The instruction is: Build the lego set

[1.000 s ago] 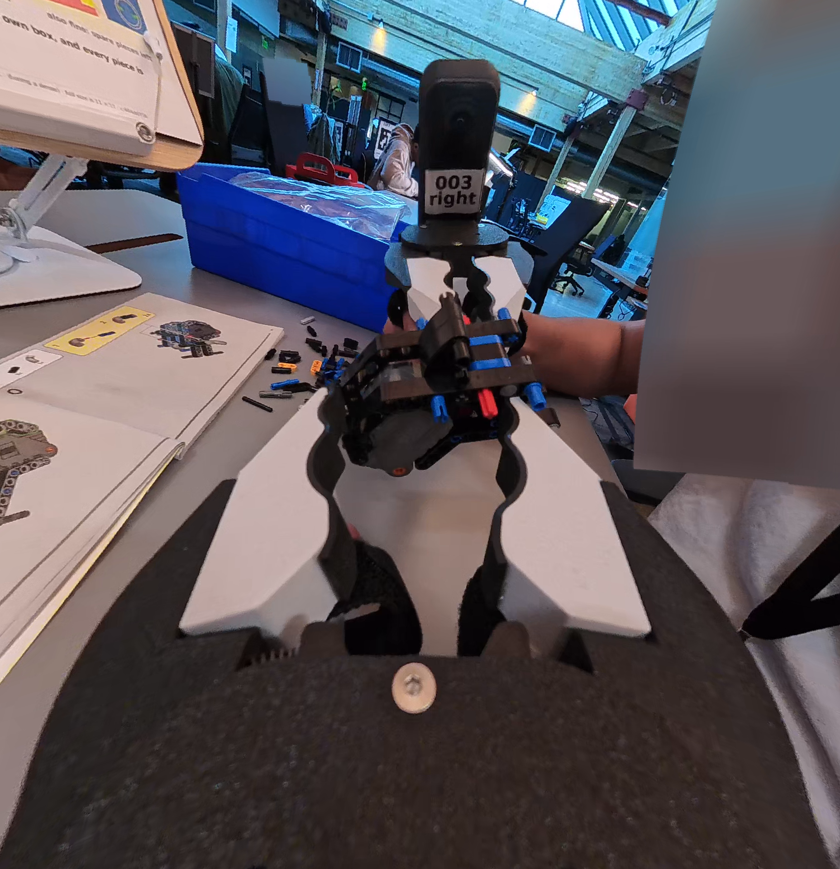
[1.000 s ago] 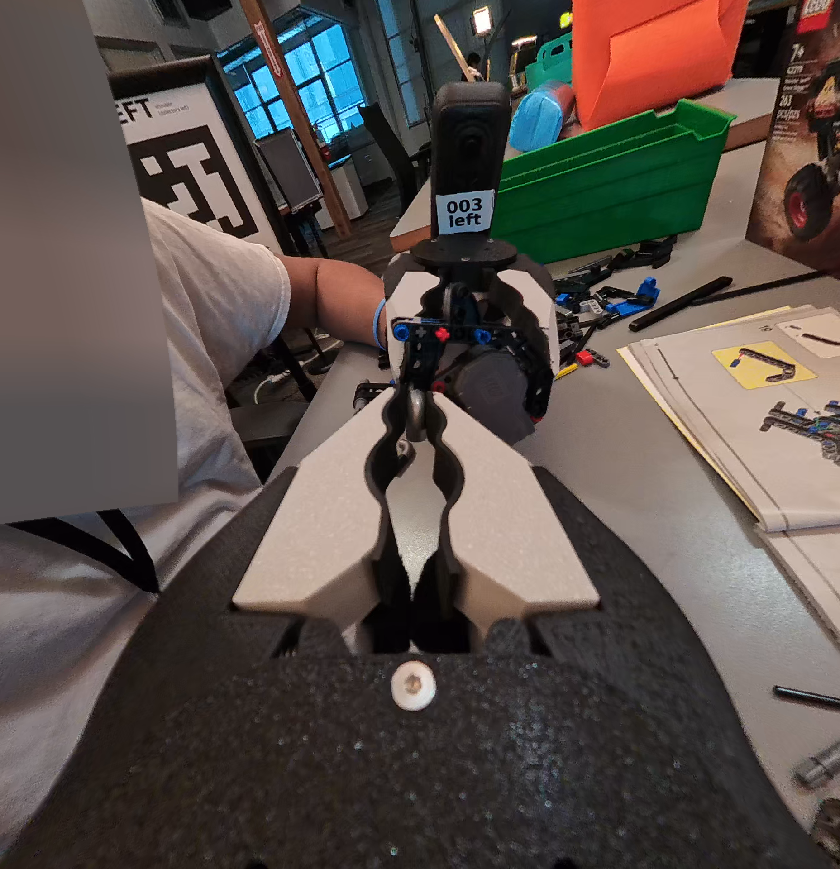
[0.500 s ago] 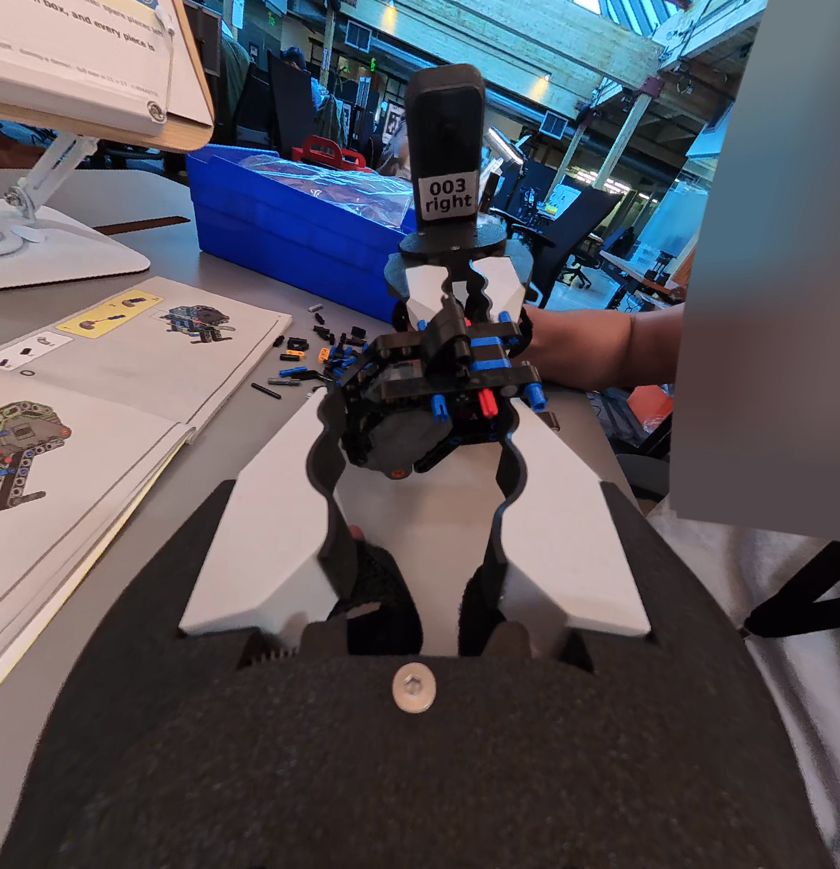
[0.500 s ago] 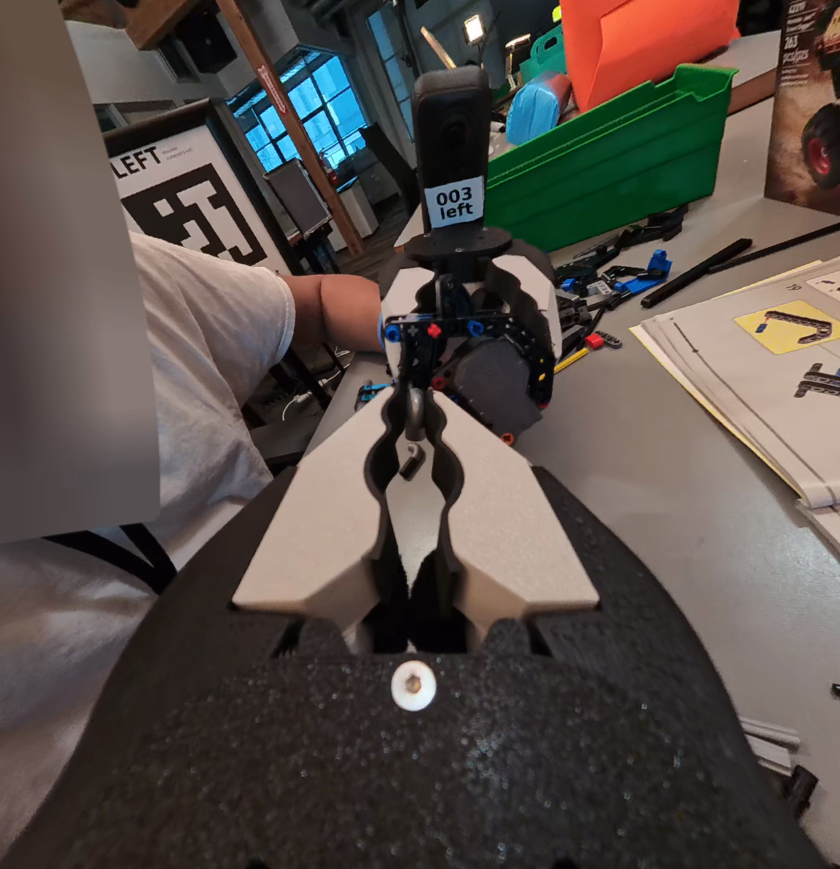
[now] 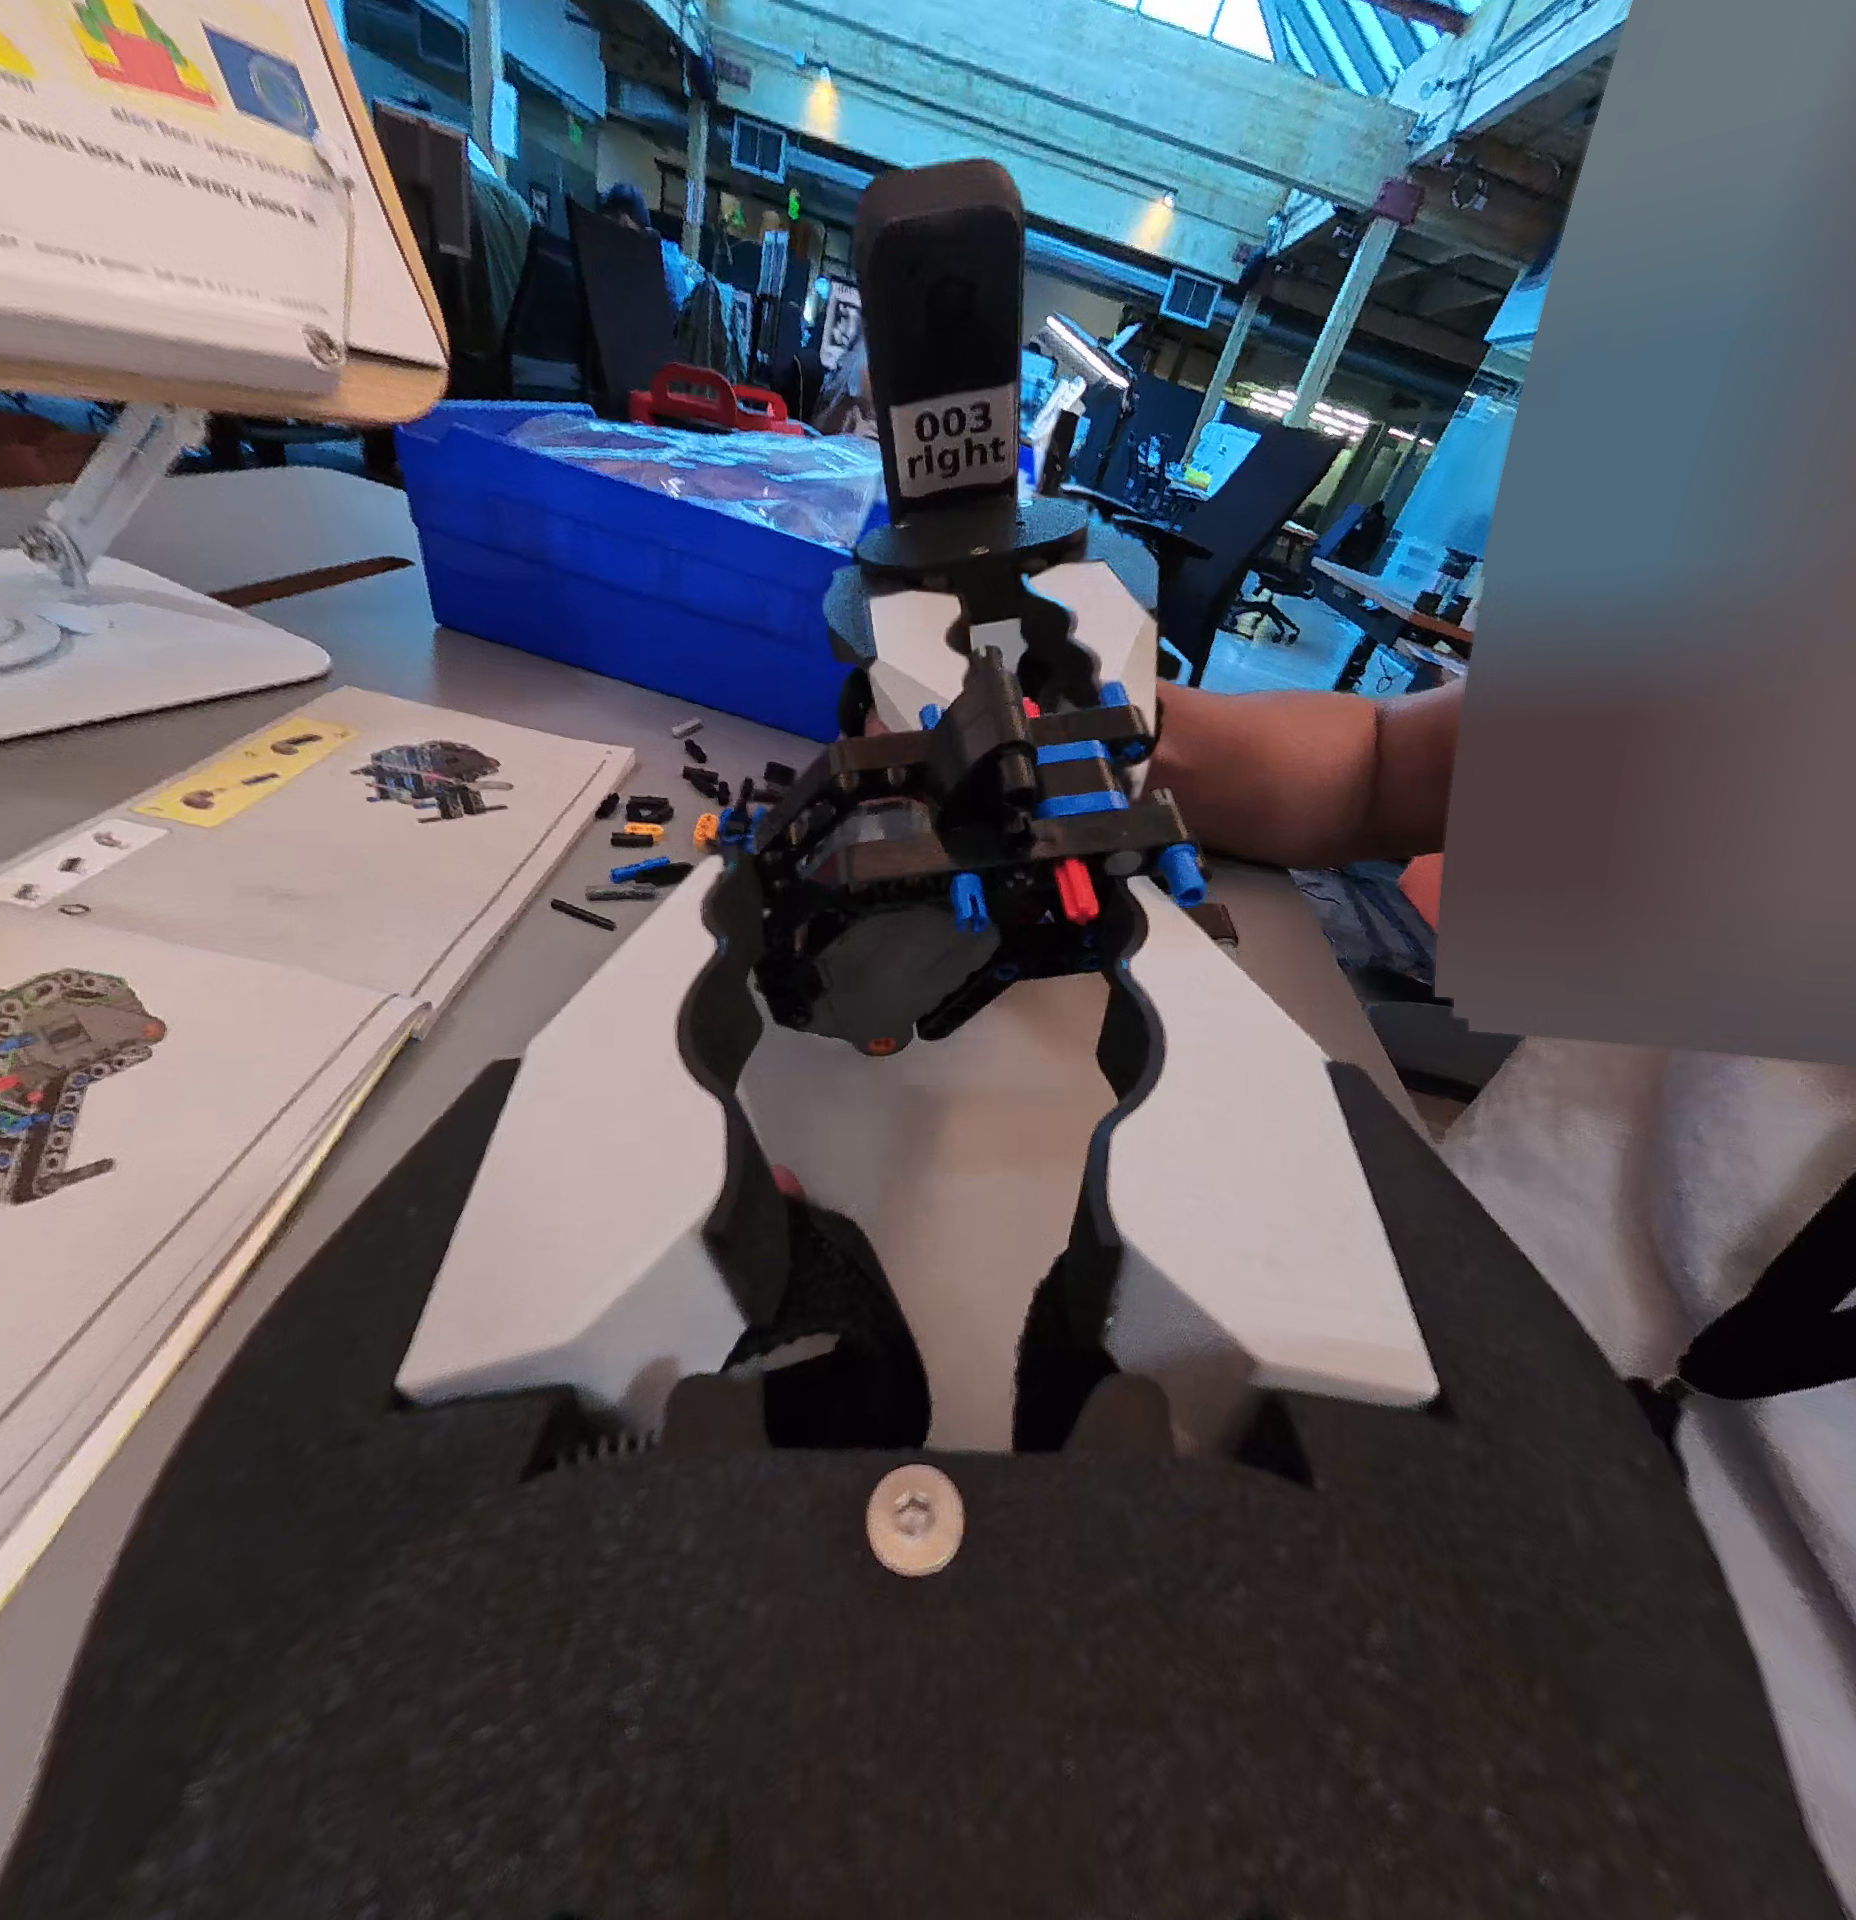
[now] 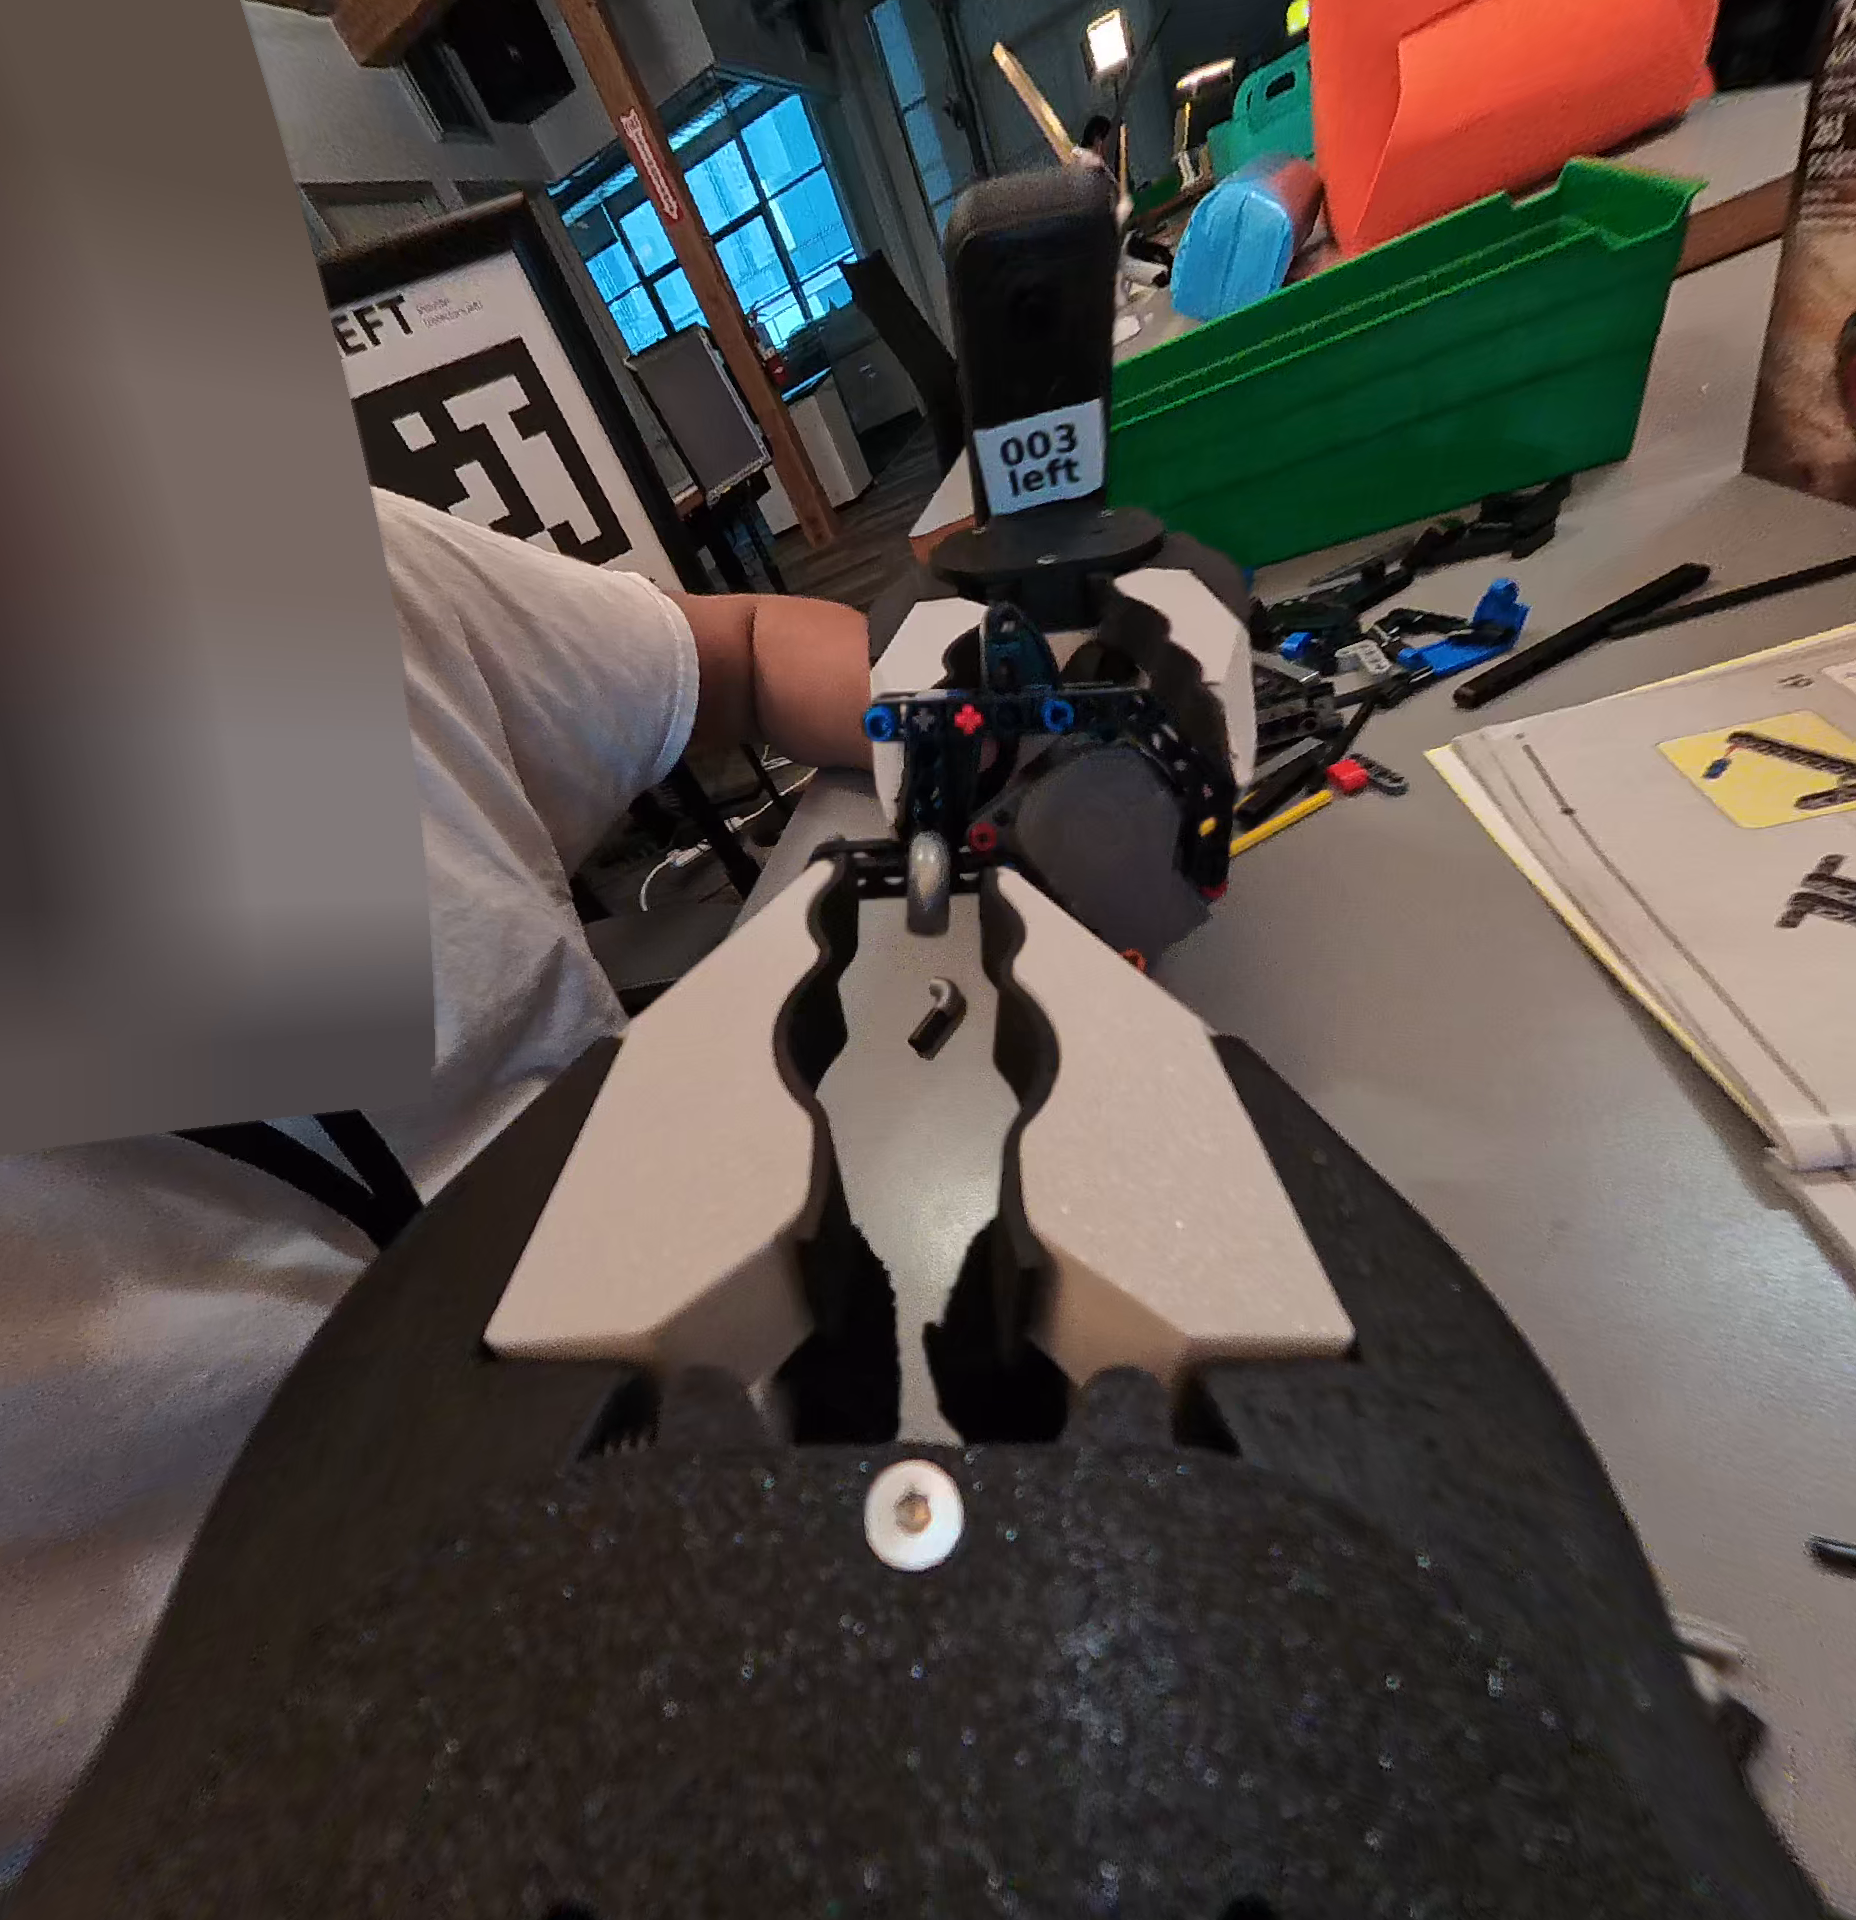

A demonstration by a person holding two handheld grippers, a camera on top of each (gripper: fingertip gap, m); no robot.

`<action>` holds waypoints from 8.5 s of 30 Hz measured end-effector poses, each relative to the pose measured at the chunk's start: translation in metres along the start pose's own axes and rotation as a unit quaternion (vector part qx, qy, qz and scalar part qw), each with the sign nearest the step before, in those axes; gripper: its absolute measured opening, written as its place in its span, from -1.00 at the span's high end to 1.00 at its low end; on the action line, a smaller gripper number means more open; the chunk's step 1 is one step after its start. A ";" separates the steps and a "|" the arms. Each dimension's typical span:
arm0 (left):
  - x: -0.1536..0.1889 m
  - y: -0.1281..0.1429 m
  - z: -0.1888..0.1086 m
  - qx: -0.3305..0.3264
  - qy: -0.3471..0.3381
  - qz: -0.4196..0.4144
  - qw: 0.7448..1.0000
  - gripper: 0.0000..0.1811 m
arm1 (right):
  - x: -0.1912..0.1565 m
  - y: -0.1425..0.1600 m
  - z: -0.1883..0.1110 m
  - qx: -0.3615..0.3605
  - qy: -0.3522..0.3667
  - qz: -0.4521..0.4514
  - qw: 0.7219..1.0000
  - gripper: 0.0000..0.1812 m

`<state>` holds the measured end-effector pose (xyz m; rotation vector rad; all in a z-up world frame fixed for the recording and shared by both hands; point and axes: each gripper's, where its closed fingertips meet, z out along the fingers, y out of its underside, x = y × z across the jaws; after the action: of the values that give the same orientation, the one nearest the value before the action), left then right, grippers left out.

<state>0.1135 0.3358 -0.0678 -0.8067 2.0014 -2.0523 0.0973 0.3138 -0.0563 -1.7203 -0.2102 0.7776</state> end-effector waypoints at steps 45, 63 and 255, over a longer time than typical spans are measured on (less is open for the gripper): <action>-0.008 0.030 0.005 -0.113 -0.061 0.064 0.990 0.29 | 0.021 0.023 0.007 -0.064 0.071 -0.078 0.992 0.63; 0.013 0.029 0.012 -0.110 -0.033 0.088 0.989 0.29 | 0.020 0.026 0.027 -0.027 0.061 -0.116 0.991 0.13; 0.090 -0.007 -0.017 -0.093 -0.196 0.503 0.837 0.93 | -0.067 -0.005 0.042 0.023 -0.118 0.025 0.992 0.91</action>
<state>0.0313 0.3090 -0.0368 -0.0744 1.7846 -1.0024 0.0229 0.3141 -0.0301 -1.5939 -0.3100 1.0161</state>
